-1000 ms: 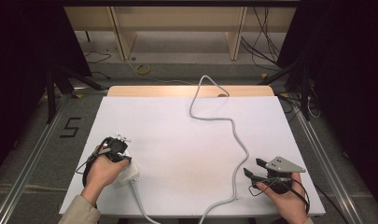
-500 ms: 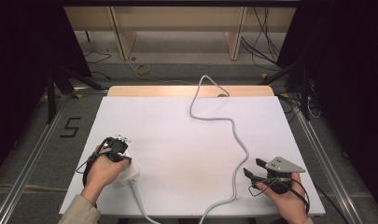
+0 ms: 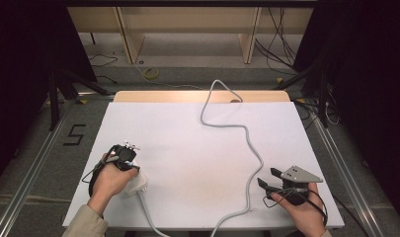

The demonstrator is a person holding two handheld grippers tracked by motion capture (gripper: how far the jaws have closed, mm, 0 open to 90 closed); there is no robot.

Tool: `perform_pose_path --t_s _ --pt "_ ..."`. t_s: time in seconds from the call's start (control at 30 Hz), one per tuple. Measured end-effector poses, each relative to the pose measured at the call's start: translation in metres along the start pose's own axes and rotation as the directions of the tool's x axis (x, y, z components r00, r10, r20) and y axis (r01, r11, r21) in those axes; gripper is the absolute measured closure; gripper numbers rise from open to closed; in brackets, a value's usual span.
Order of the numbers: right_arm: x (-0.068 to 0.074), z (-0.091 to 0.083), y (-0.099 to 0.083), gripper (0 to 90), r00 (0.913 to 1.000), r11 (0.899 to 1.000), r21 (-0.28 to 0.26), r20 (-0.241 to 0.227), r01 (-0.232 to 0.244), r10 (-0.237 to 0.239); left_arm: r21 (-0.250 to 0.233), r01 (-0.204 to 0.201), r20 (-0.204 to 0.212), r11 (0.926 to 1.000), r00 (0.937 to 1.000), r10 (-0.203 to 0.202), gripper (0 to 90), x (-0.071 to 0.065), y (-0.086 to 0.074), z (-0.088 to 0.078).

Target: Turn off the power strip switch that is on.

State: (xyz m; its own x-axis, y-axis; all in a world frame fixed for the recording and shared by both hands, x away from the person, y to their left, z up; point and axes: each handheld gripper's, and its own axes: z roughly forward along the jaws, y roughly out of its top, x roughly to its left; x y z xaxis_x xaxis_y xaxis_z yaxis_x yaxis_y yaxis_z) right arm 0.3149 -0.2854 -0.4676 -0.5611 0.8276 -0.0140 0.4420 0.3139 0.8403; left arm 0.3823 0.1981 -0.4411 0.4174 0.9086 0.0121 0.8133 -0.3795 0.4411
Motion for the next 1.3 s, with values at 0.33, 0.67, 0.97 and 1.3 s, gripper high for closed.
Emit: perform_pose_path --t_s 0.33,0.67,0.97,1.3 --pt "0.0003 0.0003 -0.0001 38.4 1.0000 1.000 0.000 -0.001 0.000 0.000 0.008 0.000 -0.009 1.0000 1.0000 0.000 89.6 -0.0015 0.0010 0.0002" --pt "0.0008 0.0001 -0.0001 38.4 1.0000 1.000 0.000 -0.001 -0.001 0.001 0.016 0.011 -0.016 0.9998 0.9998 -0.010 89.7 -0.0024 0.0016 0.0003" --pt "0.0011 0.0007 -0.0001 38.4 1.0000 1.000 0.000 -0.005 0.000 0.000 0.024 0.000 -0.020 0.9997 0.9998 0.000 89.8 -0.0029 0.0007 -0.0001" --pt "0.0019 0.0011 0.0002 38.4 1.0000 1.000 0.003 -0.009 0.005 -0.005 0.022 -0.001 -0.030 0.9998 0.9995 0.002 89.9 -0.0058 0.0002 0.0013"
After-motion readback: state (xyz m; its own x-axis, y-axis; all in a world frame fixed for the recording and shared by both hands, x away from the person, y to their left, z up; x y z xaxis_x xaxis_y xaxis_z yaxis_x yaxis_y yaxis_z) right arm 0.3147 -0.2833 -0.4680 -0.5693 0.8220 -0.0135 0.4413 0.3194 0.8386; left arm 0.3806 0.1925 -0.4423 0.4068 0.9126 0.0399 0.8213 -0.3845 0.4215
